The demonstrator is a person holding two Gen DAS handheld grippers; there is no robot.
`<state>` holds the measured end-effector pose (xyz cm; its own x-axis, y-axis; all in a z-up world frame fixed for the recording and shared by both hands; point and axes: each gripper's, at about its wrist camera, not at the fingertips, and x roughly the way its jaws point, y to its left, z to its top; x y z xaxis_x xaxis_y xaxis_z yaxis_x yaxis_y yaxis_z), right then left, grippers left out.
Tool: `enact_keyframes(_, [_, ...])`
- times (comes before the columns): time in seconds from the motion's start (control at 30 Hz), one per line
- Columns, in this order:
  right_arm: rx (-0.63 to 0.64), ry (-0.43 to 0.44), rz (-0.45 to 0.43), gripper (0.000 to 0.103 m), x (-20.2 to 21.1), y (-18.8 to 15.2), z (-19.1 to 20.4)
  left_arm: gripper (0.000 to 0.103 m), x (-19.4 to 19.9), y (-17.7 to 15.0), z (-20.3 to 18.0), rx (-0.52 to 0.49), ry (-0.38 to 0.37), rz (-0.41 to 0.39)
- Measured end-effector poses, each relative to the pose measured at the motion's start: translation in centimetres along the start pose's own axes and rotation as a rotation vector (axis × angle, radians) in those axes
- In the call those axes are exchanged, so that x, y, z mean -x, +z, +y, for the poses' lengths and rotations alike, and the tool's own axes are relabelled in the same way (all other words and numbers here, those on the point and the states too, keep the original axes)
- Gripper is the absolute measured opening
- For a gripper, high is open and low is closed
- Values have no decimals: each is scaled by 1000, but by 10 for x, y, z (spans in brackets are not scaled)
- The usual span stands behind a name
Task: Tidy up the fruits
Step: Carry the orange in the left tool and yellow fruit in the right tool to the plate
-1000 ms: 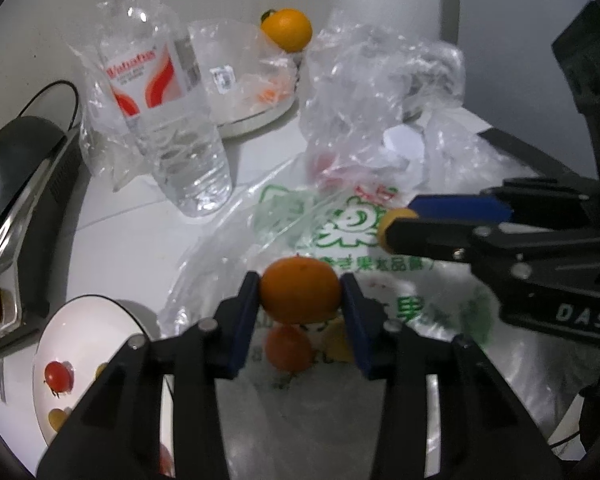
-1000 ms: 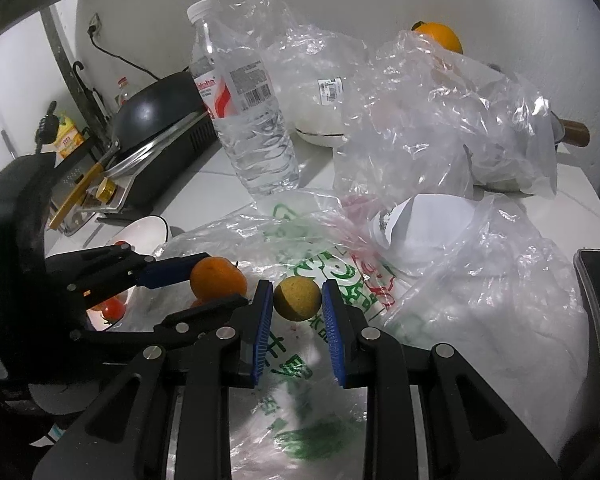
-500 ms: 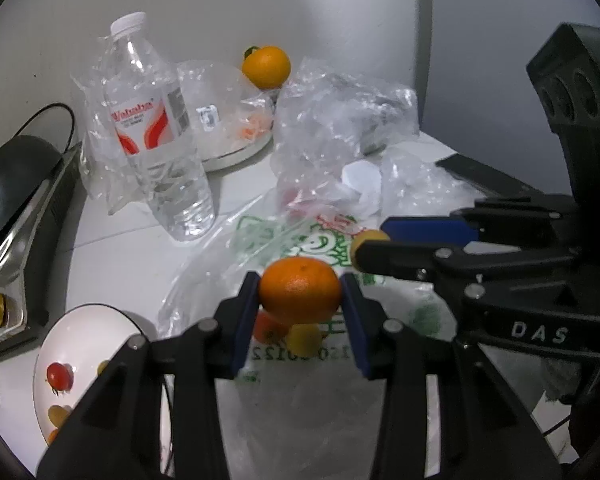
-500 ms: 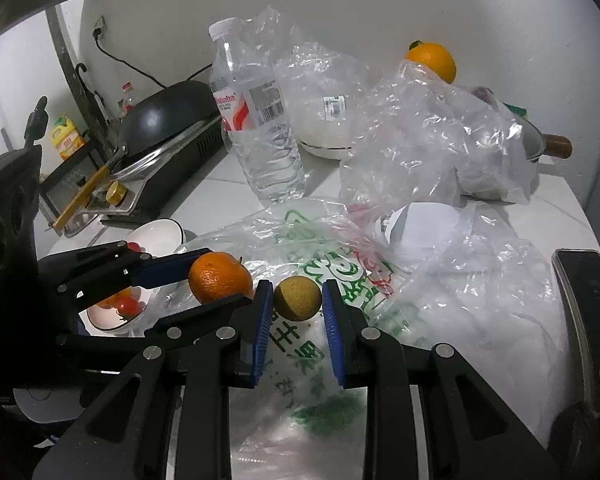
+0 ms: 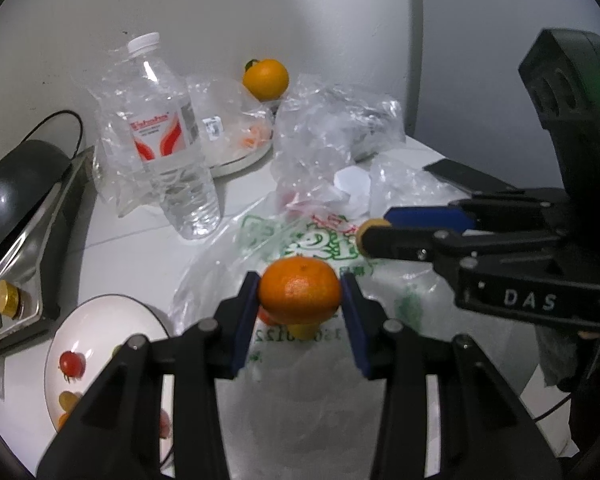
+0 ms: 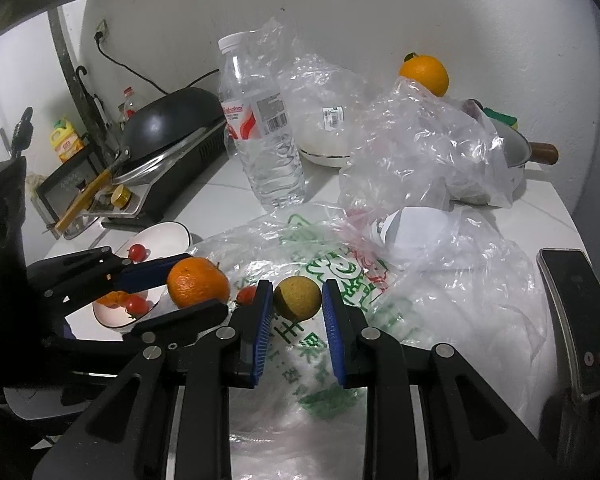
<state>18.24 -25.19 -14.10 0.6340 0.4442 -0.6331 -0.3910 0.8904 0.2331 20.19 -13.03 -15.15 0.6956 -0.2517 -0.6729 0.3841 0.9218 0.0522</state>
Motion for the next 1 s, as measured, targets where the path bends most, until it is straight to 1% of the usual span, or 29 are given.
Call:
enact_keyframes(0.33, [32,2,-8,27,7,0,20,42,23,-11,12,19,33,-27])
enact_keyframes(0.43, [46,1,-11,27,10,1,29,42,31,-15,19,31,48,-32])
enact_keyframes(0.57, [57,-4,-14,27,11,1,39,42,43,-22,28,35,86,-34])
enact_keyframes(0.83, [86,0,-10,27,8,4,61,42,63,-30,53,70,123,-59])
enact_keyframes(1.0, [93,-5,-15,27,6,6,71,42,72,-32,67,71,143,-65])
